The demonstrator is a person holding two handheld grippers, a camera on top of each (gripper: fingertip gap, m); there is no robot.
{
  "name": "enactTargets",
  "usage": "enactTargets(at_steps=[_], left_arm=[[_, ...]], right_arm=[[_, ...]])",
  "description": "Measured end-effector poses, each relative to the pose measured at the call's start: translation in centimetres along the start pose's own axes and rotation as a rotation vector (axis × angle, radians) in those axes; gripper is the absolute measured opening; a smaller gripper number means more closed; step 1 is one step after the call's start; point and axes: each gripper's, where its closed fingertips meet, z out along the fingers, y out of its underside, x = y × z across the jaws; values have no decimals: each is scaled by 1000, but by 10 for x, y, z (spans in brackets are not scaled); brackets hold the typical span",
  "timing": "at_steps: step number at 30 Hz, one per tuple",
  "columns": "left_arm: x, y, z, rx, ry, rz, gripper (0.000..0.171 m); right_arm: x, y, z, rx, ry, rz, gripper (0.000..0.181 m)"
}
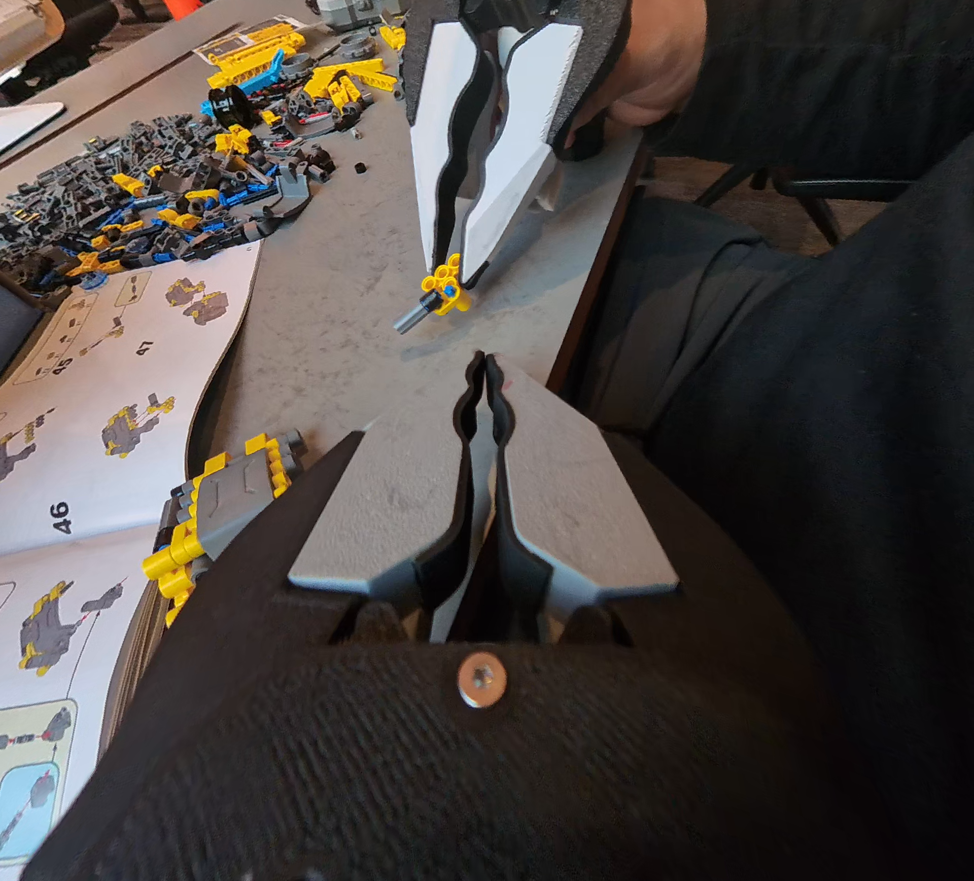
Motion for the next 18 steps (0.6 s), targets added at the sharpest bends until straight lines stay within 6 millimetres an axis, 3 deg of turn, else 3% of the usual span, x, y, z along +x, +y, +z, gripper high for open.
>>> enactTargets(at_steps=[18], left_arm=[[-1,2,0,-10,-8,3,0]], right_arm=[[2,-2,-3,20,7,9,11]])
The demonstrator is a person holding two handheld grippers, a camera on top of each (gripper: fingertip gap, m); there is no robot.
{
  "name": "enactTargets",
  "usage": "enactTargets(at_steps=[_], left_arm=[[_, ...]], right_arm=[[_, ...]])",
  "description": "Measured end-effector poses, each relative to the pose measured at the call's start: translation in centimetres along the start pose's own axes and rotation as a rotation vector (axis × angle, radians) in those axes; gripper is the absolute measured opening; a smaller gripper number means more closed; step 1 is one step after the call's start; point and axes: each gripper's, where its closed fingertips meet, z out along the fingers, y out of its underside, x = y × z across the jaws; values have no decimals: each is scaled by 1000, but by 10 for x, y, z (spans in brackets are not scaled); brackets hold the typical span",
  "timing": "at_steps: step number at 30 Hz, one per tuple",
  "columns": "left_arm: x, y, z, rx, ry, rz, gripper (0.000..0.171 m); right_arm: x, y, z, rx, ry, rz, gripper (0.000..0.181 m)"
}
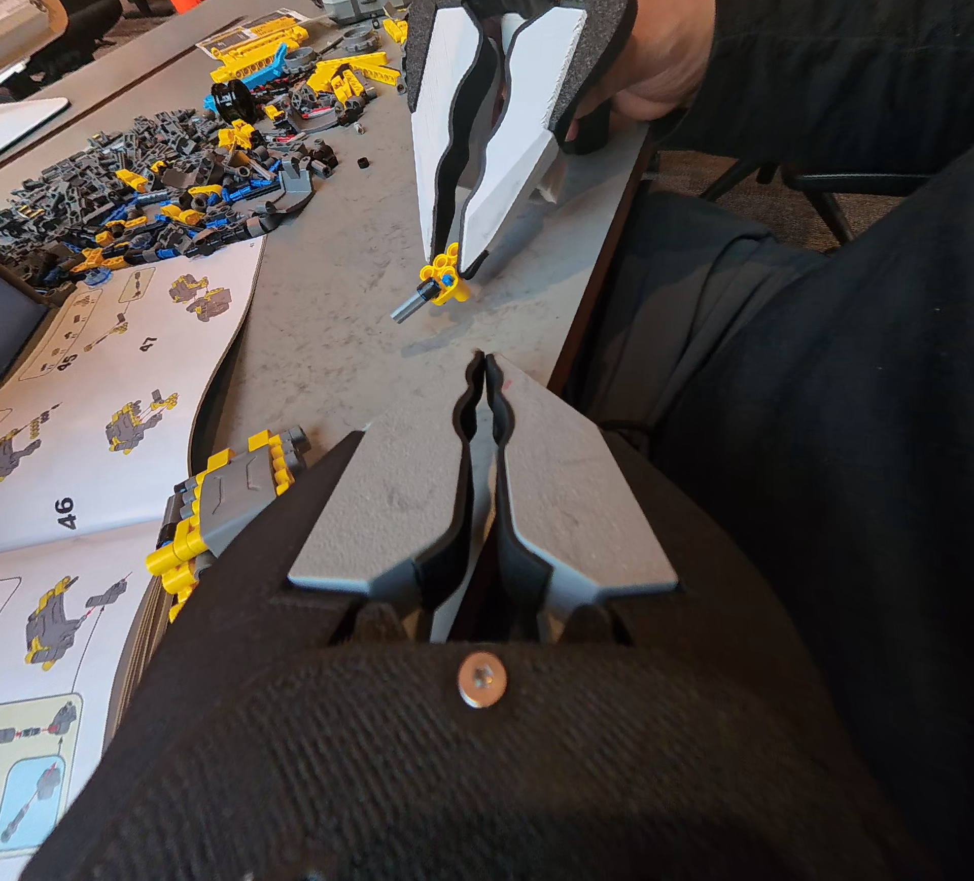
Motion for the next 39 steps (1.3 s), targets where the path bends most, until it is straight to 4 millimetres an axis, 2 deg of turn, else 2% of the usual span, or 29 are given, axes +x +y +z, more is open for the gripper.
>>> enactTargets(at_steps=[8,11,13,17,20,23,28,34,39], left_arm=[[-1,-1,0,2,-4,-2,0],[-3,-3,-1,5,-21,7,0],[-9,-6,-4,-1,-62,45,0],[-30,-17,-20,3,-182,138,3],[-38,-23,-29,14,-219,174,13],[-40,-18,-27,-33,-219,182,31],[-26,-30,-28,1,-178,236,33],[-17,-34,-28,30,-103,175,29],[-15,-42,-34,89,-66,139,1]], right_arm=[[1,-2,-1,14,-4,17,11],[5,-5,-2,32,-7,86,11],[-5,-17,-2,91,-112,201,11],[-25,-49,-9,278,-429,521,11],[-26,-55,-15,348,-566,676,11],[-32,-58,-17,358,-650,746,11],[-45,-56,-10,300,-722,801,11],[-50,-55,-6,277,-754,827,11],[-52,-53,-2,247,-772,875,11]])
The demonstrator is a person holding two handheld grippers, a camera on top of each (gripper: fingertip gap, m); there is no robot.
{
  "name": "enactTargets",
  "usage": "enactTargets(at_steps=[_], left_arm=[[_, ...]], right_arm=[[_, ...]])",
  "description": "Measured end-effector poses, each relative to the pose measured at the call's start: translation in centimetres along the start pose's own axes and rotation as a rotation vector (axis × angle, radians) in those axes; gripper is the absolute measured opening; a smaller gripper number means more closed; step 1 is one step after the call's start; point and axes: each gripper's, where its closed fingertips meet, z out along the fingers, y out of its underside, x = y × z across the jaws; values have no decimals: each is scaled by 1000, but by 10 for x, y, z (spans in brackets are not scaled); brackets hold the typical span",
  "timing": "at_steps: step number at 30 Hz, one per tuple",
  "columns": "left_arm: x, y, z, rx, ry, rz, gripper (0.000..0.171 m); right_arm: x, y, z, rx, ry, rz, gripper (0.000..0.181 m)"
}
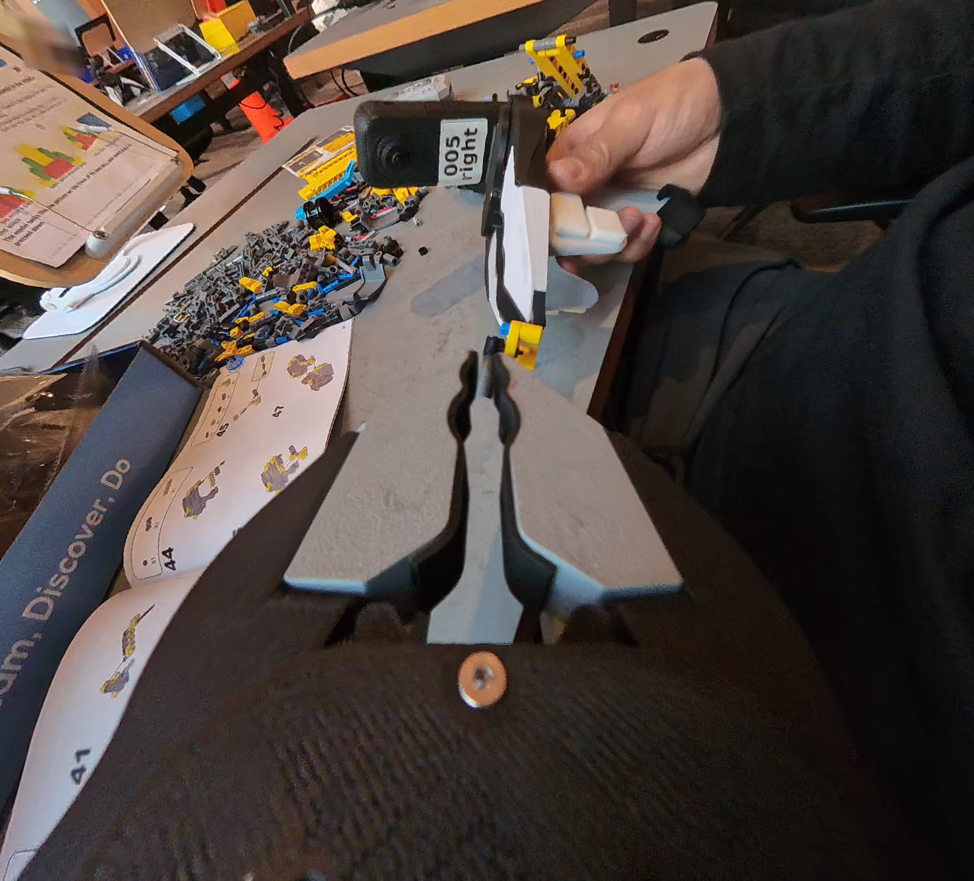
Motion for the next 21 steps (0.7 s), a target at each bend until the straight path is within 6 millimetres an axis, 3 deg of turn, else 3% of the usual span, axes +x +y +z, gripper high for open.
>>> enactTargets(at_steps=[5,8,15,21], left_arm=[[-1,4,0,-4,9,-13,1],[0,9,3,-31,32,-26,18],[0,17,5,-56,52,-62,6],[2,20,7,-61,60,-62,10]], right_arm=[[2,1,1,-7,-3,25,11],[1,-1,0,5,-11,26,11],[1,-1,0,9,-9,28,11],[3,0,2,2,-2,29,11]])
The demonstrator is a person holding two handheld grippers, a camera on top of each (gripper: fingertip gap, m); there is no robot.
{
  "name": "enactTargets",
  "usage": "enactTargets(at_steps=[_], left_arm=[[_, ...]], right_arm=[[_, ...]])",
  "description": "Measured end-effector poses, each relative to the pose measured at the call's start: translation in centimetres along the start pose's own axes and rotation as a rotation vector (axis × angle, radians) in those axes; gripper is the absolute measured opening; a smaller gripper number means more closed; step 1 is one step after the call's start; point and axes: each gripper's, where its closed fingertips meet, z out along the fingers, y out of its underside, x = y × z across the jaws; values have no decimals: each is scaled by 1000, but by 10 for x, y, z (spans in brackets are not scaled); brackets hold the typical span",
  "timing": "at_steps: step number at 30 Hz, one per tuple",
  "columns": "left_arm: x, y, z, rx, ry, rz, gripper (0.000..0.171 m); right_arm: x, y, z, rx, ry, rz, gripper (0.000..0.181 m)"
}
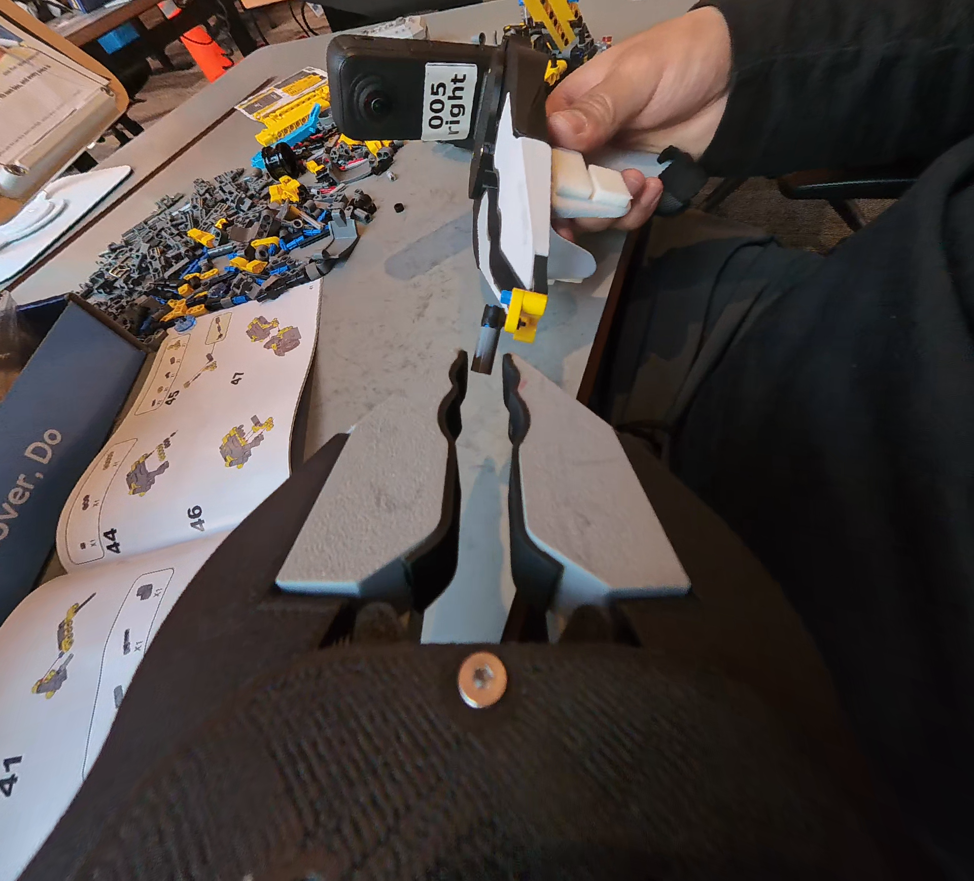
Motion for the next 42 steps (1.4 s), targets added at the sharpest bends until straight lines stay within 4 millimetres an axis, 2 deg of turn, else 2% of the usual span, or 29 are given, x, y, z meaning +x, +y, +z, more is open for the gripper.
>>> enactTargets(at_steps=[13,27,42], left_arm=[[-2,4,0,-6,18,-46,4],[-16,15,-1,-8,1,-163,5],[-20,22,1,-38,-8,-211,5]], right_arm=[[5,-5,-2,36,30,-1,10],[11,-21,-13,133,95,-42,7],[14,-18,-11,113,104,-35,8]])
